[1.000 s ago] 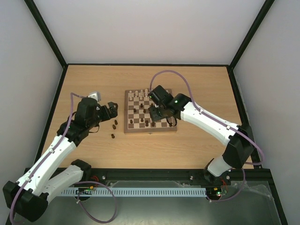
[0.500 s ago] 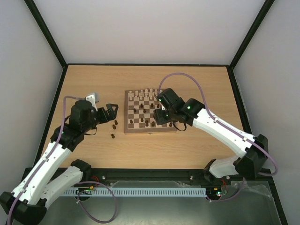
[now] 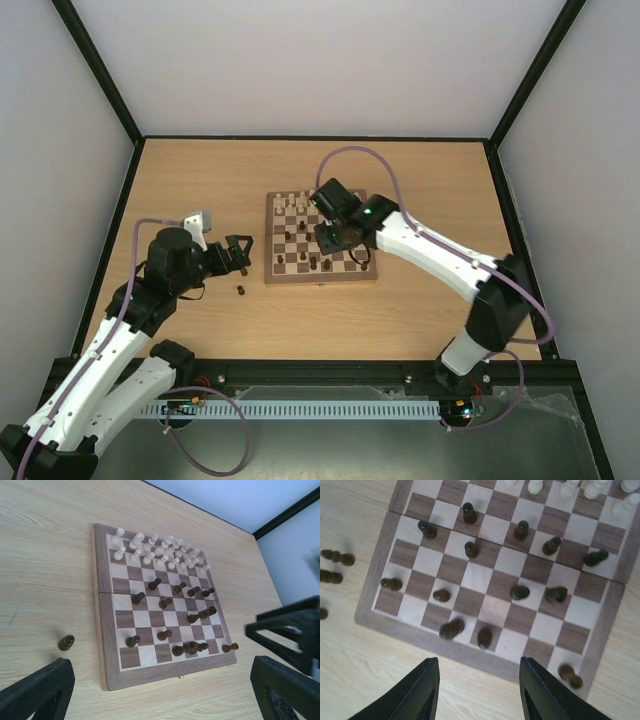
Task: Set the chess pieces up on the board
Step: Move the chess piece to the chessboard.
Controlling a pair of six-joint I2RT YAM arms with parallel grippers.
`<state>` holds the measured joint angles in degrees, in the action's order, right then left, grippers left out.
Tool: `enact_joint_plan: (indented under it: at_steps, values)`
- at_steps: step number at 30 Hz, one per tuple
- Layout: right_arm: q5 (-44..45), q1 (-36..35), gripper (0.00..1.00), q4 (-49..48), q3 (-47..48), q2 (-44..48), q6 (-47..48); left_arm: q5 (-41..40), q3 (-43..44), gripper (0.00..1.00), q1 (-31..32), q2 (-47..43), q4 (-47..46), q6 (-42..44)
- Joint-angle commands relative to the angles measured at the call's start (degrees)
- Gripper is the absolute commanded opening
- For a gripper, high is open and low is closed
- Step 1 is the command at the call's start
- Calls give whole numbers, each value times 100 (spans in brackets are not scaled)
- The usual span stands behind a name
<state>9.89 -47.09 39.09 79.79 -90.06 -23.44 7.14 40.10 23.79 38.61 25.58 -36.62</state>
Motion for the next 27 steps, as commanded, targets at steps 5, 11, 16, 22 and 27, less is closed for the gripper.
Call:
enact_joint_plan:
  at_steps: [5,11,16,22,27]
  values:
    - [110,449,42,123,963,-1145,332,-177,-136,99,-41,146,-422,9]
    - [14,712,41,107,1064,-1411,362,-236,-156,99,-41,412,-605,-68]
    - [-360,711,36,74,910,-1325,408,-333,30,99,-41,703,-570,41]
    - [-603,520,38,116,205,-770,388,-397,40,99,-41,785,-621,61]
    - [-479,208,39,194,-314,-577,316,-436,33,99,-41,768,-617,75]
